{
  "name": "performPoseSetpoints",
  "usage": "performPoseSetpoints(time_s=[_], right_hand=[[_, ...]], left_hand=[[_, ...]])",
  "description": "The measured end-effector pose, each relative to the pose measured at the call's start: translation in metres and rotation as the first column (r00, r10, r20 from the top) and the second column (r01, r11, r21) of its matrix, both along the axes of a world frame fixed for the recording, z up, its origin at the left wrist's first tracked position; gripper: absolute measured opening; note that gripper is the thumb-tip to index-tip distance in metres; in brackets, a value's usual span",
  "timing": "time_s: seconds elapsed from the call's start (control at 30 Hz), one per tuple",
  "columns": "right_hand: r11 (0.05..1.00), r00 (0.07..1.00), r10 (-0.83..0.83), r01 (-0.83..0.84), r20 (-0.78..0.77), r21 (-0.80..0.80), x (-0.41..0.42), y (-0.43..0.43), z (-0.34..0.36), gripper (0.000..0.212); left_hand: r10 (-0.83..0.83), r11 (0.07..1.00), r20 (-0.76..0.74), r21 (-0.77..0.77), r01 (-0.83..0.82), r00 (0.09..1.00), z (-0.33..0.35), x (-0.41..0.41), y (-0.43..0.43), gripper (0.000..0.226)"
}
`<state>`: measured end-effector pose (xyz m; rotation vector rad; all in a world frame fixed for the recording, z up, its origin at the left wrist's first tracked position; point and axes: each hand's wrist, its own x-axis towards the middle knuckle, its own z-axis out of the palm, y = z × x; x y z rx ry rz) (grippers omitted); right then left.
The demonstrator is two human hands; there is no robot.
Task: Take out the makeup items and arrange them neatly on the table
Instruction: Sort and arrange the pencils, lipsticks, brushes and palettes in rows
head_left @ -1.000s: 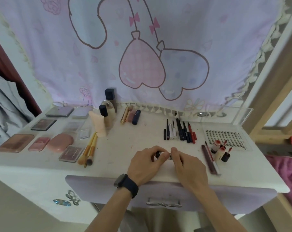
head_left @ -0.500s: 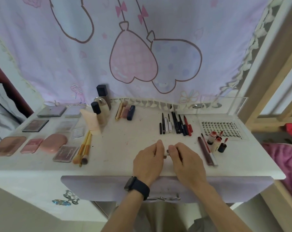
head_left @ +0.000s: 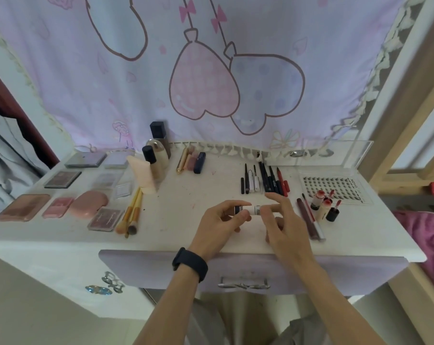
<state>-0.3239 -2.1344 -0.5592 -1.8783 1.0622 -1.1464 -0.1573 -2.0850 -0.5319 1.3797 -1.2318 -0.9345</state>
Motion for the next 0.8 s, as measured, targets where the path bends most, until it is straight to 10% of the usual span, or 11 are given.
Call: performPoseSetpoints(time_s=[0.8], right_hand=[[0.999,1.000,0.017,-0.017,0.003,0.032,-0.0041,0.0000,-0.0014,0.029]], left_hand=[[-0.008,1.000,0.022,-0.018,0.008,1.000,-0.0023,0.0009,0.0002,0.013]])
